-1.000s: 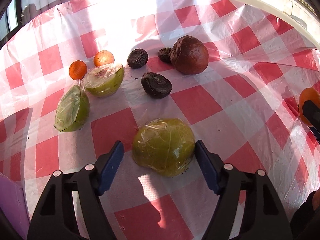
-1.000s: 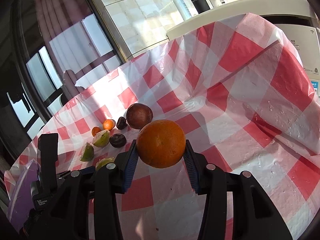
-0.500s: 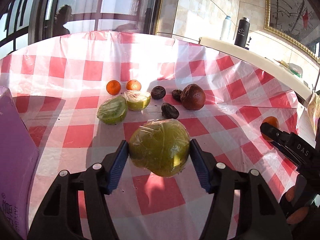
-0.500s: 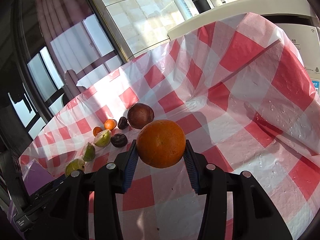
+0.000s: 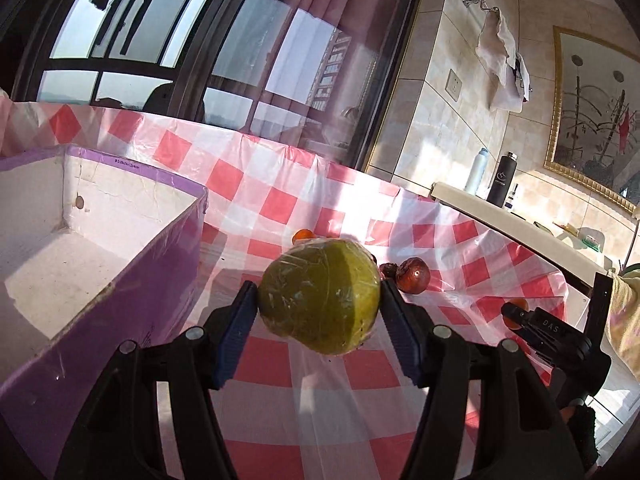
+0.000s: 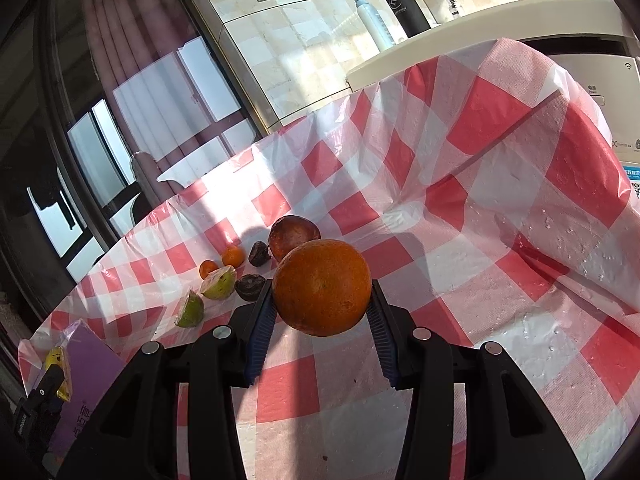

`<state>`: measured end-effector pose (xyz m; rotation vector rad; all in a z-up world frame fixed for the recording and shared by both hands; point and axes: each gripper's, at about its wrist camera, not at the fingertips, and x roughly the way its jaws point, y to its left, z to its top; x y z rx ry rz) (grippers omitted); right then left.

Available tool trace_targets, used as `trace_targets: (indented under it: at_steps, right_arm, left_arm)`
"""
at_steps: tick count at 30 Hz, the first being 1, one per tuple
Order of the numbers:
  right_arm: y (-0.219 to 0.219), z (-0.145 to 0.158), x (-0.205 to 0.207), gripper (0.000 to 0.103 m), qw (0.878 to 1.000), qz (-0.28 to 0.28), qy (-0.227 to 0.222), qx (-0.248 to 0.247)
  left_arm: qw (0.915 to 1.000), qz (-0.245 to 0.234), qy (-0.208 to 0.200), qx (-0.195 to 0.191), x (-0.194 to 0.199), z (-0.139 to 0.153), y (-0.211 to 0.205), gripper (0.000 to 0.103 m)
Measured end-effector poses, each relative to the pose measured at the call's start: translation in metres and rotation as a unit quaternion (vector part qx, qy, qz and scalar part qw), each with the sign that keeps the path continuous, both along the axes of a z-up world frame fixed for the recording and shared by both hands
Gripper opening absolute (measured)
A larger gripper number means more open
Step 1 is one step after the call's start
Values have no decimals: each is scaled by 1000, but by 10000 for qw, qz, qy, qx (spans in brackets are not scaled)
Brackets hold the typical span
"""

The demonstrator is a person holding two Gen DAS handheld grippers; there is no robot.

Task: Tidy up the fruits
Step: 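Carry both fruits over the purple box and open both tools to drop them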

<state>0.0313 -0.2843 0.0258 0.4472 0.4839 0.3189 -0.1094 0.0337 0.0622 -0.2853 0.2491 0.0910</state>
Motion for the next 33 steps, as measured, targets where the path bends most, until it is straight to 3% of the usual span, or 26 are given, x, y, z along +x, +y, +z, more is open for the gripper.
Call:
trace_targets:
  at_steps: [5,9,17,21,26,33]
  right_arm:
    - [-1,6,-17,45,9980,218,-358,468]
    - [13,14,-35,45,9961,367,-608,518]
    - [95,27,-56,45,9846,1447,-879,436]
    - [135,29,-65,45,9762,1941,-906,341]
    - [179,34,-79,45,9639,2476,-866,466]
    - [253,67,-117,45,9257,3594,-1092,456]
  left_arm:
    - [9992,6,-392,71,-40,15,-6,62]
    - [9961,115,-800,356,-91,35,-15,63]
    - [9828,1065,-1256,840,-165,61,9,63]
    - [9754,1561,-1127,1072,-181,59,34,63]
    - [9735,1989,-674,906,-183,50,77,63]
    - [9688,2265,-25,1011,-176,36,108,63]
